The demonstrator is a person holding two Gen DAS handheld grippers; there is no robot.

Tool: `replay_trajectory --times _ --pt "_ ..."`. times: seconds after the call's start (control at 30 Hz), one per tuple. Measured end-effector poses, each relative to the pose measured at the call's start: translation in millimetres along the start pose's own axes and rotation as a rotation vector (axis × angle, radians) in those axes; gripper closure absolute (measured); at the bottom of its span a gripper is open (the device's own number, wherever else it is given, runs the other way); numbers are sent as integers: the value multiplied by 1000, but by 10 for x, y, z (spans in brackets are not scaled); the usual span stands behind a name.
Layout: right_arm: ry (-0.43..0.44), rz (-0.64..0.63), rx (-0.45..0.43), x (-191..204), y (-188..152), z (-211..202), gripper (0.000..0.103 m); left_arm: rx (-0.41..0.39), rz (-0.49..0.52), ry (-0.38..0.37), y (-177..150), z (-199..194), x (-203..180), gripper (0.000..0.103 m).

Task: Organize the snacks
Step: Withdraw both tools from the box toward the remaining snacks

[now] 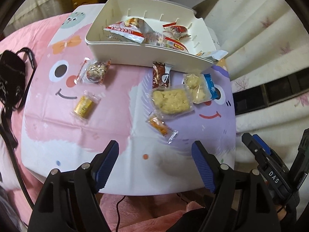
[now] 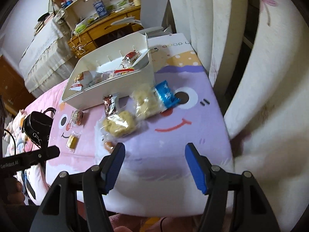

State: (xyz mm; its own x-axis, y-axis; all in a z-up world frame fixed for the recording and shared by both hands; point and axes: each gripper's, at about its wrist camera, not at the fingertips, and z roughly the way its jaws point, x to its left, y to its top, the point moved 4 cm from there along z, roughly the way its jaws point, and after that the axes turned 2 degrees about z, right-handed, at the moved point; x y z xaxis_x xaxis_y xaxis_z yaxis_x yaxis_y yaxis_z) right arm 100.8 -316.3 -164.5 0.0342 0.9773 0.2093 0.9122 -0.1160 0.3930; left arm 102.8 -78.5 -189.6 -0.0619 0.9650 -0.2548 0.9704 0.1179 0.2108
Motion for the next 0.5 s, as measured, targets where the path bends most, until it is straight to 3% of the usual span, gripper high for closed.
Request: replay_trajectory --times 0.5 --pt "75 -193 68 -382 560 531 38 81 -274 104 -57 600 -166 26"
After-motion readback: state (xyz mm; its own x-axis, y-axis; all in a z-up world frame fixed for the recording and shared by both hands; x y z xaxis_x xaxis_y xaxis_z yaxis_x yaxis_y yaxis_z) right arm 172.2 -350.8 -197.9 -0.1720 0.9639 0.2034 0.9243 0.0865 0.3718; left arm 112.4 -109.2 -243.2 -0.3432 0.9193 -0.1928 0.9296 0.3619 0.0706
